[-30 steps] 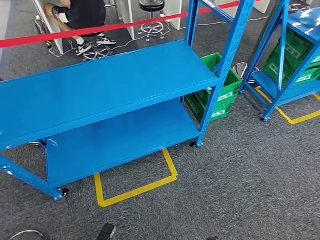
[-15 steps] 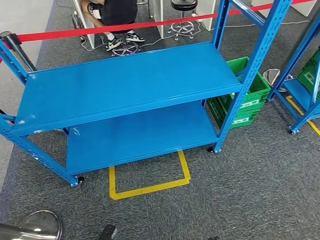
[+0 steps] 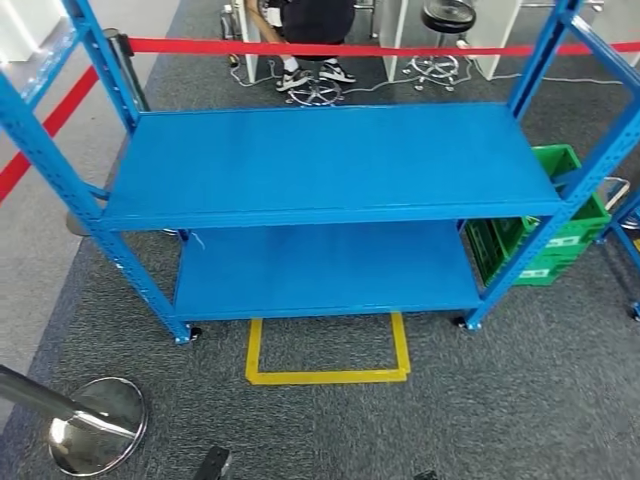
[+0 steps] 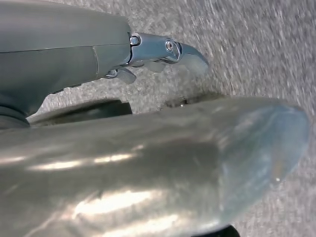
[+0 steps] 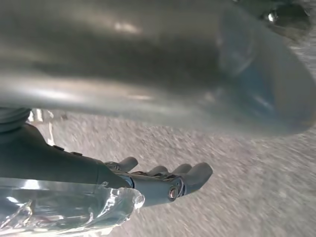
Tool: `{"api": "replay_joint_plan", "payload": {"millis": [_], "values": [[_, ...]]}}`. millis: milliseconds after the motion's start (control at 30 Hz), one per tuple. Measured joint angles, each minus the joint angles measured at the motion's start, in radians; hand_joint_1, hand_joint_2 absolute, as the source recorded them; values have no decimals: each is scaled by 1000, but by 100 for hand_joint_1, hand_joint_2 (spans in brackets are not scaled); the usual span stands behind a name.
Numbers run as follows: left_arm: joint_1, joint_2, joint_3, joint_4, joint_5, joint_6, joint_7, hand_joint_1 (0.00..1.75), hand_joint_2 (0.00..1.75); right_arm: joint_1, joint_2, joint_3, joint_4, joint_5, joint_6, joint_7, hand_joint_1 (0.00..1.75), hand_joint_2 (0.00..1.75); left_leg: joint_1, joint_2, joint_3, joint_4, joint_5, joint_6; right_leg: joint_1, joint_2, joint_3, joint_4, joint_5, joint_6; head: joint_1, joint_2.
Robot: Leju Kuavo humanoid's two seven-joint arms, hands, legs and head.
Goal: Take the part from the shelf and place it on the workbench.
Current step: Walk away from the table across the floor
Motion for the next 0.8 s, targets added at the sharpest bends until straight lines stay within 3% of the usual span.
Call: {"api": "replay_joint_plan", "payload": {"millis": [33, 100, 133, 167, 233, 300, 367, 433, 500, 567, 700, 800], "values": [[0, 0, 0, 0, 1, 0, -1, 0, 0, 1, 0, 0, 0, 0, -5, -1, 0, 0, 0, -11, 0, 0, 1, 4, 0, 30, -27, 63, -34, 2, 4, 0], [0, 0, 0, 0, 2, 0, -1, 0, 0, 6, 0, 0, 0, -1, -12, -2, 0, 0, -1, -36, -1, 0, 2, 9, 1, 54, -88, 190, -83, 1, 8, 0], [0, 0, 0, 0, 2, 0, -1, 0, 0, 7, 0, 0, 0, -2, -13, -2, 0, 0, -2, -48, -1, 1, 2, 9, 2, 58, -104, 214, -82, 0, 8, 0], [0, 0, 0, 0, 3, 0, -1, 0, 0, 8, 0, 0, 0, -2, -13, -2, 0, 0, -2, -59, 0, 1, 1, 9, 2, 58, -101, 198, -60, -1, 9, 0], [0, 0, 0, 0, 3, 5, 3, 0, 87, 5, 0, 0, 0, -3, -14, 4, 0, 0, -2, -74, 4, 3, -1, 5, 1, 64, -51, 73, 16, -5, 9, 0], [0, 0, 0, 0, 5, 8, 12, 0, 175, 1, 0, 0, 0, -12, -2, 13, 0, 0, -5, -82, 4, 9, -6, -4, -1, 77, -4, -37, 59, -11, 8, 0], [1, 3, 1, 0, 14, -9, 17, 0, 175, 0, 1, -3, 0, -32, 26, 21, 0, 0, -10, -83, 0, 13, -6, 1, -2, 85, 7, -64, 64, -15, 7, 0], [1, 4, 2, 0, 24, -30, 17, 0, 175, 1, 1, -12, 0, -56, 50, 27, 0, 87, -9, -83, -1, 10, -3, 13, 0, 86, 4, -64, 67, -17, 6, 0], [1, 4, 3, 0, 28, -37, 17, 0, 175, 2, 2, -25, 0, -75, 64, 28, 0, 175, -8, -82, 0, 5, -1, 13, 2, 86, 3, -64, 66, -23, 6, 0], [2, 4, 4, 0, 30, -35, 20, 0, 175, 1, 3, -38, 0, -90, 80, 22, 0, 175, -7, -82, 2, 0, 1, 6, 4, 86, 3, -64, 65, -28, 6, 0], [4, 5, 7, 0, 20, -12, 1, 0, 175, 0, 3, -56, 0, -70, 129, -52, 0, 175, -2, -82, 2, -5, 2, -21, 8, 85, 2, -63, 66, -34, 6, 0], [4, 4, 6, 0, 7, 8, -17, 0, 175, 0, 4, -51, 0, -35, 145, -111, 0, 175, -1, -82, 2, -5, 2, -25, 8, 85, 2, -63, 66, -35, 7, 0]]}}
